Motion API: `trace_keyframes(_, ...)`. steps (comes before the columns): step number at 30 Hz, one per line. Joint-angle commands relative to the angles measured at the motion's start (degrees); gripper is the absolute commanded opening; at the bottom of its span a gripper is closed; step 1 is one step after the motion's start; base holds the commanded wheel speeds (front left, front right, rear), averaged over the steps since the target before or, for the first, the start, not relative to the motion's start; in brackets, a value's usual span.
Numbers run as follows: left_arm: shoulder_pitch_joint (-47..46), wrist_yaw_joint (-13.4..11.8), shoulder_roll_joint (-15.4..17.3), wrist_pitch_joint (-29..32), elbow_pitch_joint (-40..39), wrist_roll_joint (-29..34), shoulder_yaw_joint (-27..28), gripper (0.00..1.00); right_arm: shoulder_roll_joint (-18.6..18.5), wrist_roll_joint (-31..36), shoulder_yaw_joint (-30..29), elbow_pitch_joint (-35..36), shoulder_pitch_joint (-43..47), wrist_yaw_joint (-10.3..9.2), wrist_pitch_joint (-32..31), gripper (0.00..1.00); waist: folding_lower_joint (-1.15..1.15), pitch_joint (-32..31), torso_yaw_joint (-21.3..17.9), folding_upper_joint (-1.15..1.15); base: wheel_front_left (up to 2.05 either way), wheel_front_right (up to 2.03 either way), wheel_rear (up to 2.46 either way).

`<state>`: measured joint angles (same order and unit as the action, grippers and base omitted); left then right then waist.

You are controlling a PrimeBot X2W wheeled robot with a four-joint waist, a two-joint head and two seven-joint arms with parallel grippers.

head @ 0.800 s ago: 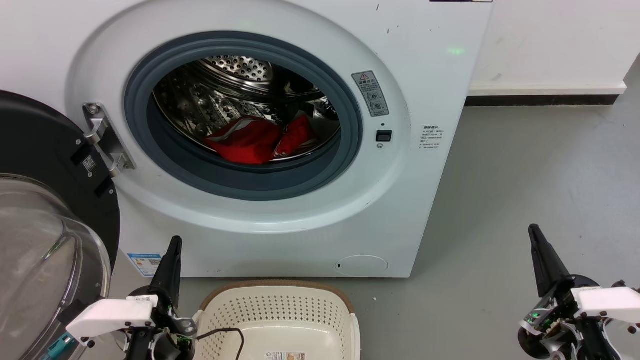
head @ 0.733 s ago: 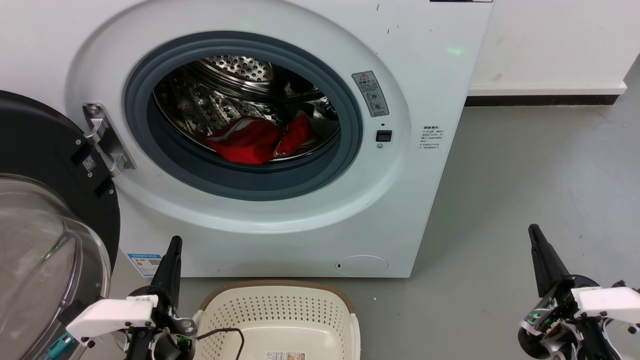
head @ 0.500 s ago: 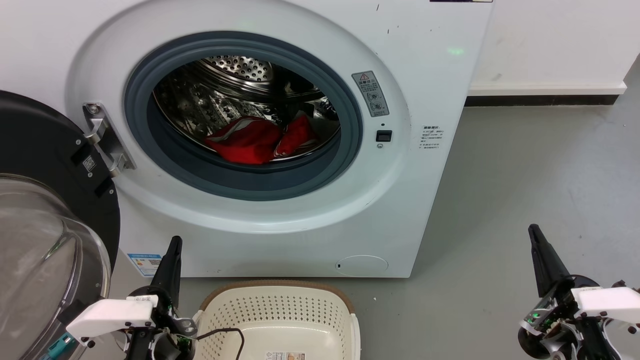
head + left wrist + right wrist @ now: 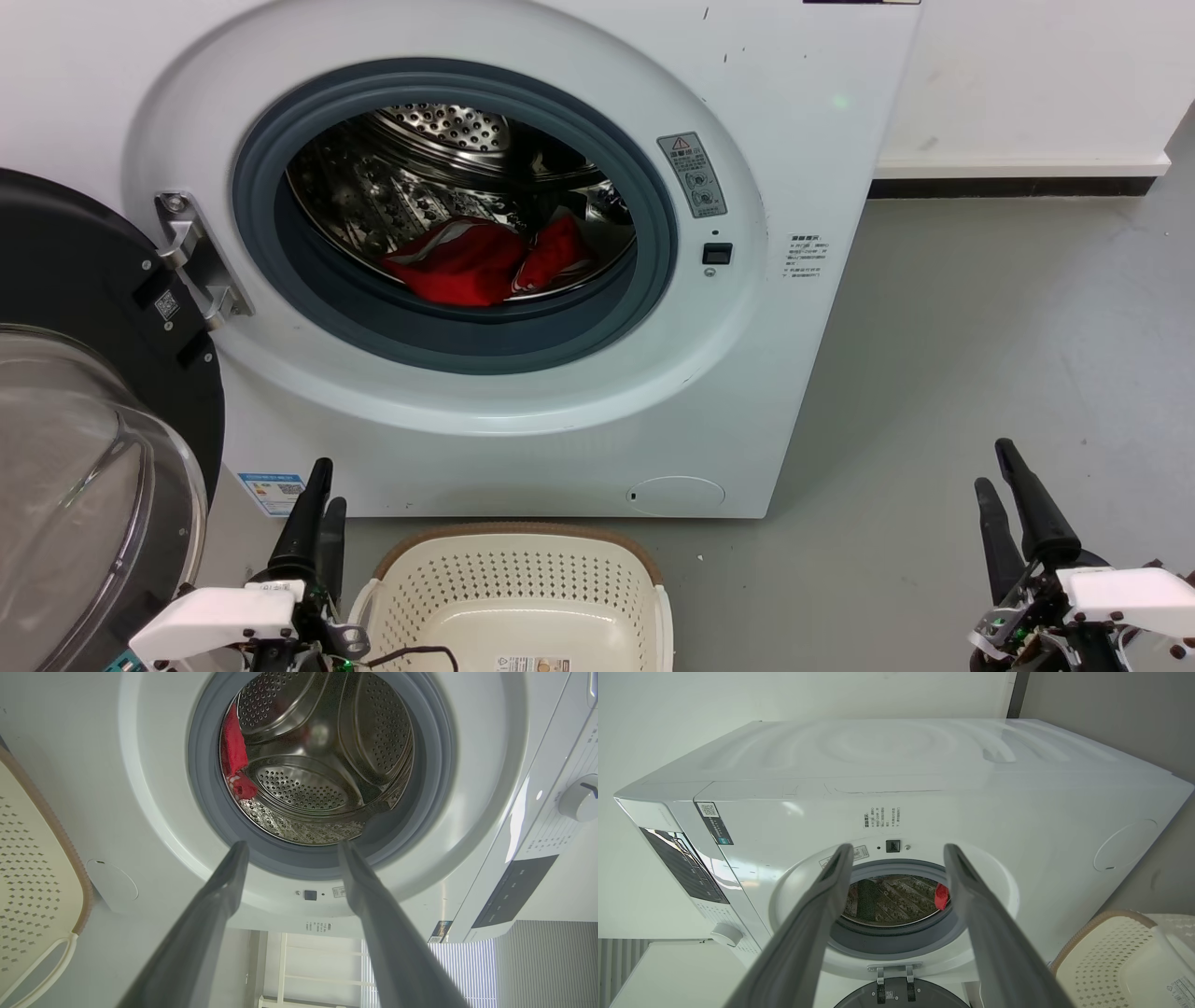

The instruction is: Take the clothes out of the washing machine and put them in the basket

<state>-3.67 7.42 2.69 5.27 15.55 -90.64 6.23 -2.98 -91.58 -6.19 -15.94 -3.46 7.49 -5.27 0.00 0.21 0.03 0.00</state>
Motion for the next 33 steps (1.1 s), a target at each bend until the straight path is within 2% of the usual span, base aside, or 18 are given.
trace_keyframes(1, -0.84, -0.29, 0.1, -0.87, -1.91, 2.11, 0.37, 1.0, 0.0, 1.54, 0.09, 1.64, -0.76, 0.0, 0.85, 1.0, 0.0, 0.01, 0.02, 0.0, 0.0, 0.0, 0.0)
trace_keyframes(10, -0.26, -2.14, 0.12, -3.07, -5.29, 10.43, 0.12, 1.0, 0.01, 9.96, -0.09, 4.13, -0.17, 0.0, 3.04, 1.0, 0.0, 0.1, 0.06, 0.0, 0.0, 0.0, 0.0)
trace_keyframes(23, 1.04, -5.61, 0.14, -6.23, -9.4, 25.62, -2.16, 1.0, 0.03, 29.1, 2.07, 9.55, 1.31, 0.0, 6.2, 1.0, 0.0, 0.31, 0.14, 0.0, 0.0, 0.0, 0.0)
trace_keyframes(24, 1.26, -6.31, 0.15, -6.87, -10.01, 29.16, -2.77, 1.0, 0.04, 33.74, 2.74, 10.77, 1.62, 0.0, 6.87, 1.0, 0.0, 0.34, 0.18, 0.0, 0.0, 0.0, 0.0)
trace_keyframes(33, 2.07, -8.06, 0.16, -8.78, -11.48, 38.92, -4.39, 1.0, 0.05, 45.87, 4.25, 13.67, 2.68, 0.0, 8.74, 1.0, 0.0, 0.45, 0.26, 0.0, 0.0, 0.0, 0.0)
